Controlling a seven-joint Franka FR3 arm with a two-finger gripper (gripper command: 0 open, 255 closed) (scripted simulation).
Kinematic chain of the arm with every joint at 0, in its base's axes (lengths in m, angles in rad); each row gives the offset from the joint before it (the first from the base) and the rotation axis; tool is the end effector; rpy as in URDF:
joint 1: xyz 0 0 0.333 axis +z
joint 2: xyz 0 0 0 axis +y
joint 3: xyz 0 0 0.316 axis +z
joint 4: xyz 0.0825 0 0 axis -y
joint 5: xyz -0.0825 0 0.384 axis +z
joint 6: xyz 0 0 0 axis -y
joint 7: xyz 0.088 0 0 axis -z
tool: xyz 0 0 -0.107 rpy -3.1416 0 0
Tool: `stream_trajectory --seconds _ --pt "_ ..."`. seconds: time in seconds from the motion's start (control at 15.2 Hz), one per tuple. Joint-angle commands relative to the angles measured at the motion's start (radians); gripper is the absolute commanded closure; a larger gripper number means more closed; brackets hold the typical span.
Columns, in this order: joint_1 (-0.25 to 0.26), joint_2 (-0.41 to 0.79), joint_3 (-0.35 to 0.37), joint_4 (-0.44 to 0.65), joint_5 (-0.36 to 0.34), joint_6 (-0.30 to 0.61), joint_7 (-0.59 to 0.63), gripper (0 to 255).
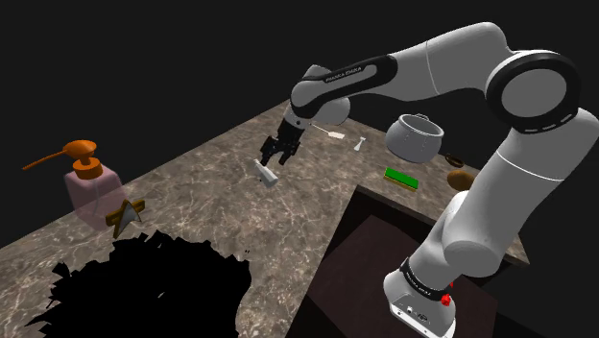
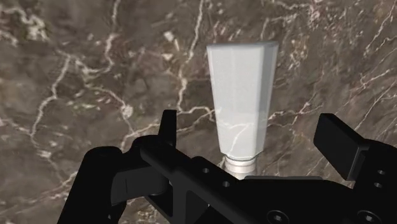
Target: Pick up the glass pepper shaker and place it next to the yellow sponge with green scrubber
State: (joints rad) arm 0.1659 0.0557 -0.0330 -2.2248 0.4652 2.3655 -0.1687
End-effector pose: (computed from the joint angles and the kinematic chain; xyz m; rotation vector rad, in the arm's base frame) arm 0.5371 0.0774 0.3581 -2.8037 0.0272 -0.1266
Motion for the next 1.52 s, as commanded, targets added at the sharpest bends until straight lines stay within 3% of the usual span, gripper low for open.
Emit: stream_trajectory --seconds 0.0,0.46,0.92,0.99,1.45 --pt "0.005 0.044 0.008 0.019 0.031 0.030 -0.023 0" --pt "0.016 0.112 0.026 0.017 0.068 0.102 -0.047 0" --pt "0.016 0.112 0.026 0.016 0.068 0.102 -0.047 0" --pt "0.016 0.112 0.026 0.016 0.068 0.102 -0.047 255" --pt "0.016 0.111 0.026 0.016 0.068 0.102 -0.047 255"
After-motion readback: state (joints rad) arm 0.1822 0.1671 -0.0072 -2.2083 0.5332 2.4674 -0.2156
